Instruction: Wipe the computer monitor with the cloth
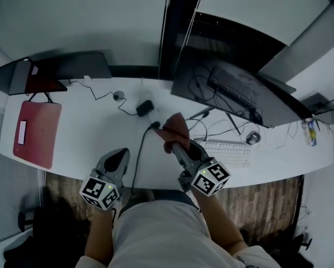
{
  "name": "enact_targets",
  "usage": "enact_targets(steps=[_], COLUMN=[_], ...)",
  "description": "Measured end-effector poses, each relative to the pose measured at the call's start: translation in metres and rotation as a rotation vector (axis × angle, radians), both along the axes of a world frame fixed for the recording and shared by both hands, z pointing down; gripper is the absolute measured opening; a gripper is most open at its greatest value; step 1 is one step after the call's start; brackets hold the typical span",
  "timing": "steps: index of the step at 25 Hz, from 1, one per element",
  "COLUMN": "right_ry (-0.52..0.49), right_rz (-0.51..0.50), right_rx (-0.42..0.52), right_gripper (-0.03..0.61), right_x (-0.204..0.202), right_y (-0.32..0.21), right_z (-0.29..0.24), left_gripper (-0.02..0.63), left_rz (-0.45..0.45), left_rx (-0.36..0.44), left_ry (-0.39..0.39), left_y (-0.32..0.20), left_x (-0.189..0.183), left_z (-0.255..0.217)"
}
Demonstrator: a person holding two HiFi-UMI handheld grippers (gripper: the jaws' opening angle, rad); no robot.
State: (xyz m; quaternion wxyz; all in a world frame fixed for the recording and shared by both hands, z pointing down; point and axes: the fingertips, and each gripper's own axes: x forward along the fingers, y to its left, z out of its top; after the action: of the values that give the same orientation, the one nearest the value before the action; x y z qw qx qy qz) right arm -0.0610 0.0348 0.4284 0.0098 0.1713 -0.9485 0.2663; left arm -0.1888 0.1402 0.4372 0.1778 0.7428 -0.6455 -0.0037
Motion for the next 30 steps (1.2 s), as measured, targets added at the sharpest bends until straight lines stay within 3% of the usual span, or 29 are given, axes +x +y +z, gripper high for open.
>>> enact_targets(steps=[10,22,30], right_ry=[-0.094,-0.252,-0.35], right_rz=[-0.006,0.127,0.237], right_rx=[-0.056,-0.004,0.011], right_gripper=[0.092,0.092,0.092], right_x=[-0.06,-0.118,-0.123], right_y=[-0.065,-0.113,-0.14], right_z=[-0.024,-0.086,-0.123], left_gripper=[0.009,0.009,0.009], left_rz=[-0.032,0.104,0.164], left_rx=[-0.032,-0.085,-0.091], left_ry=[0.008,-0.004,-0.014], left_y=[-0.047,-0.06,-0.065], left_x=[-0.032,-0.075,-0.093], left_z=[-0.005,-0.011,-0.012])
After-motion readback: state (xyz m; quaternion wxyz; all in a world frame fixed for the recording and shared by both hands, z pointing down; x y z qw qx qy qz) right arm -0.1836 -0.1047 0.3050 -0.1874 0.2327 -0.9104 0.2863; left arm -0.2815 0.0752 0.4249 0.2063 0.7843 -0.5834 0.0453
